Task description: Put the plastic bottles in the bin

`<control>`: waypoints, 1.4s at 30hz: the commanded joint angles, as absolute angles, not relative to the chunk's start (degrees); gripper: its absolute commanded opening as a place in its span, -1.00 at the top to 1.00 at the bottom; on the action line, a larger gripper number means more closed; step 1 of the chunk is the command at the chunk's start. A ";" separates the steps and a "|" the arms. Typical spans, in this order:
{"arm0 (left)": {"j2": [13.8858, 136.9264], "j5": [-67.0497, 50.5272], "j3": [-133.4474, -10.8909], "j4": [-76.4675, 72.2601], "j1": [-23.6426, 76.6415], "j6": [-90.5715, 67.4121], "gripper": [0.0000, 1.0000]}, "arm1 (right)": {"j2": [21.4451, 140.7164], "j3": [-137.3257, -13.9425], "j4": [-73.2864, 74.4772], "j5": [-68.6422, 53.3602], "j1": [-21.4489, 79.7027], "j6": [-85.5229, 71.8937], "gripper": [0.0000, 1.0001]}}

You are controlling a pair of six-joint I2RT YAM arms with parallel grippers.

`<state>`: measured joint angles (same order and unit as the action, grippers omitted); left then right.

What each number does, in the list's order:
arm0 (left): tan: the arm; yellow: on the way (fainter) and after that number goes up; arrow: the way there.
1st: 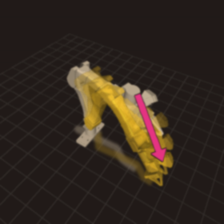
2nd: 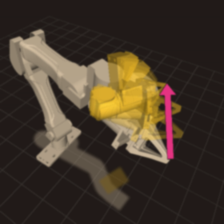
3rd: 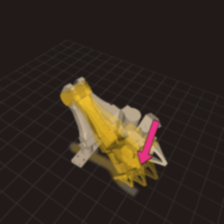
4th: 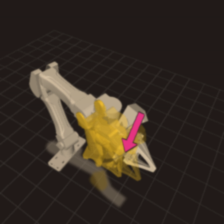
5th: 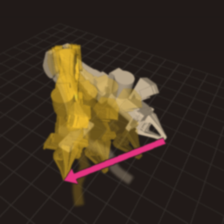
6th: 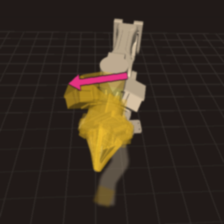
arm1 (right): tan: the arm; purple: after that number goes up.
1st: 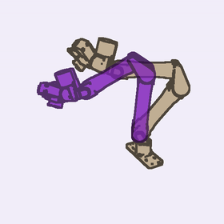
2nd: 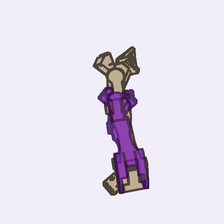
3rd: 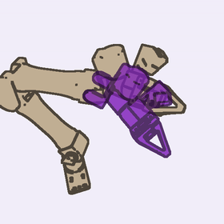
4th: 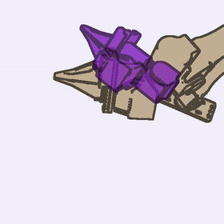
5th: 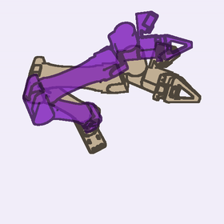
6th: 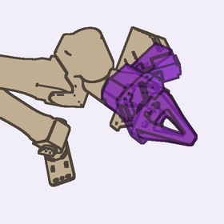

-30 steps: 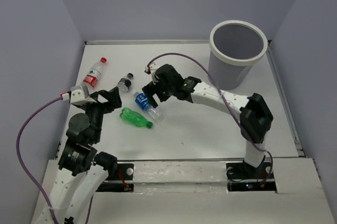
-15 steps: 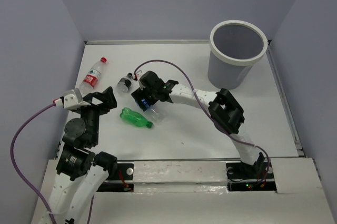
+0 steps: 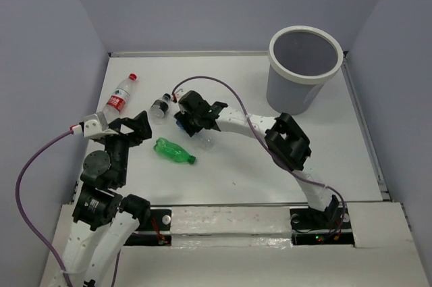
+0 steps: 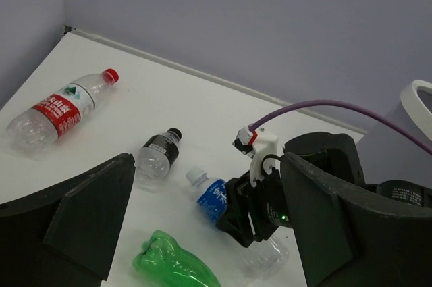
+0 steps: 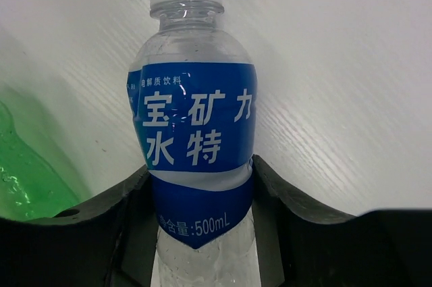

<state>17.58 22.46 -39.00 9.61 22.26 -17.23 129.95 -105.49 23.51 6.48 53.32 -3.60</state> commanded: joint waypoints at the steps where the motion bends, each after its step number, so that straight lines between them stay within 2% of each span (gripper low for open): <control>1: 18.46 21.53 -39.81 6.51 21.88 -16.87 -0.98 | 121.50 -106.53 24.17 12.39 52.21 -0.88 0.08; 8: 18.63 20.39 -39.73 6.33 21.97 -16.87 -0.98 | 103.12 -104.42 20.75 12.05 45.63 0.79 0.14; 13: 19.07 18.55 -39.55 6.07 21.88 -16.87 -0.98 | 92.47 -101.61 16.27 17.19 33.33 0.70 0.16; 15: 19.16 17.93 -39.64 6.06 21.88 -16.87 -0.98 | 91.06 -100.73 12.06 21.86 28.16 2.28 0.16; 19: 18.72 17.84 -39.72 6.06 21.88 -16.79 -0.98 | 90.97 -100.11 6.18 22.33 18.06 1.67 0.16; 23: 18.11 18.02 -39.73 6.15 21.88 -16.79 -0.98 | 91.14 -95.37 -5.25 23.73 13.55 5.18 0.10; 30: 17.58 17.84 -39.73 6.15 21.97 -16.87 -0.98 | 89.39 -80.44 -21.78 16.71 9.49 4.05 0.09; 39: 17.32 17.58 -39.64 6.06 21.97 -16.96 -0.98 | 89.56 -76.38 -26.27 13.28 7.91 -3.51 0.09; 41: 17.14 17.84 -39.64 6.15 21.97 -16.88 -0.98 | 89.12 -74.80 -26.89 12.66 7.91 -5.62 0.02; 42: 16.96 17.93 -39.73 6.15 22.06 -16.88 -0.98 | 88.69 -74.10 -27.16 12.66 7.91 -7.02 -0.21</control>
